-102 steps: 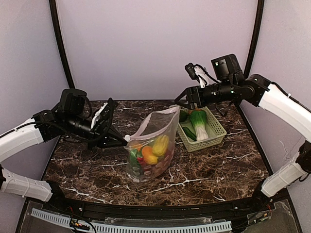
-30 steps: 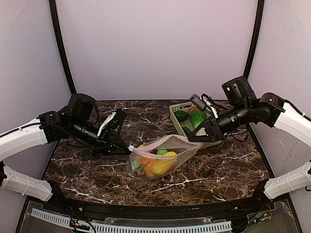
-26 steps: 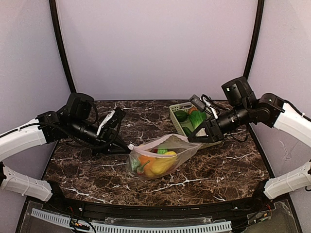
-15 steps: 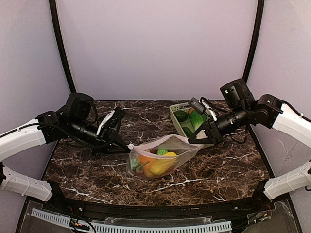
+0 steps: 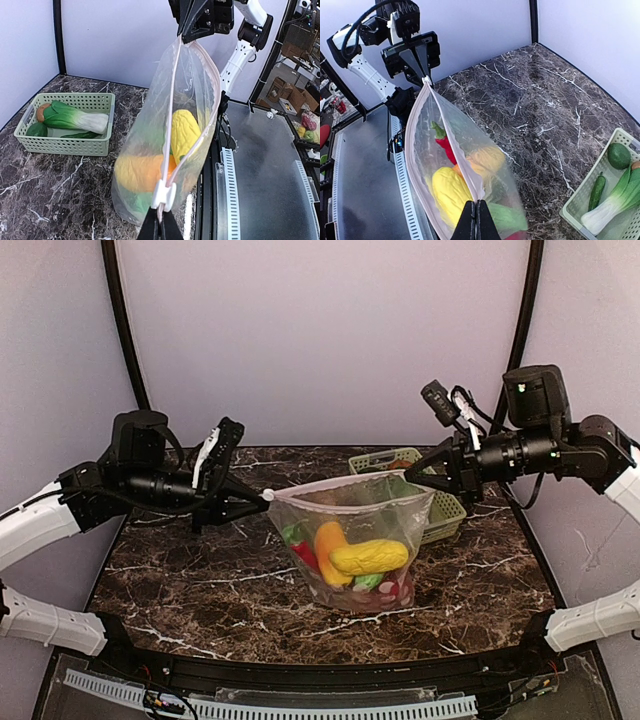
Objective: Place the food in the zip-top bag and seal the zipper
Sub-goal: Adjust the zipper food storage bag at the center of the board.
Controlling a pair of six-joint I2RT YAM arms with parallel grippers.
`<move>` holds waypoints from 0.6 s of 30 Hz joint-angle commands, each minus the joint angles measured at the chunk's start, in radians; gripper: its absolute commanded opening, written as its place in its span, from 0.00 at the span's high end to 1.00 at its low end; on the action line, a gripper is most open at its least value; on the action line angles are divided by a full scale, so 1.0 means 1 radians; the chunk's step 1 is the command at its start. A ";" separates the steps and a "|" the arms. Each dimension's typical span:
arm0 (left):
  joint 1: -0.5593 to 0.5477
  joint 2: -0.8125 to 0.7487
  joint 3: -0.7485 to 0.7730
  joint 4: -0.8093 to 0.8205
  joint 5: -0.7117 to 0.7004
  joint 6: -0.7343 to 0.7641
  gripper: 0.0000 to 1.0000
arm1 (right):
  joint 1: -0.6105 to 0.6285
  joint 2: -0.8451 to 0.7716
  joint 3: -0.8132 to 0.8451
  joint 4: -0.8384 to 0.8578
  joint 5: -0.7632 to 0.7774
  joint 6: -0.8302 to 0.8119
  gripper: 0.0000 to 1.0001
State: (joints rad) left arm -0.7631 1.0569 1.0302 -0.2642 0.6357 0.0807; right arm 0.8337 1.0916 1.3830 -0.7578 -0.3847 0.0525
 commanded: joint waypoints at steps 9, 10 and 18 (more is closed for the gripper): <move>0.016 0.031 0.040 0.032 0.101 -0.024 0.99 | -0.008 0.024 0.006 -0.042 0.117 -0.025 0.79; 0.016 0.037 0.039 0.026 0.111 -0.006 0.99 | -0.008 0.023 0.015 -0.032 0.113 -0.022 0.69; 0.016 0.038 0.032 -0.039 0.222 0.057 0.99 | 0.055 0.101 0.110 0.086 0.070 -0.088 0.47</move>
State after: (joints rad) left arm -0.7506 1.1034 1.0615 -0.2665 0.7658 0.0921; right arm 0.8440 1.1412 1.4246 -0.7845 -0.2916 0.0101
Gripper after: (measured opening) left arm 0.009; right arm 0.529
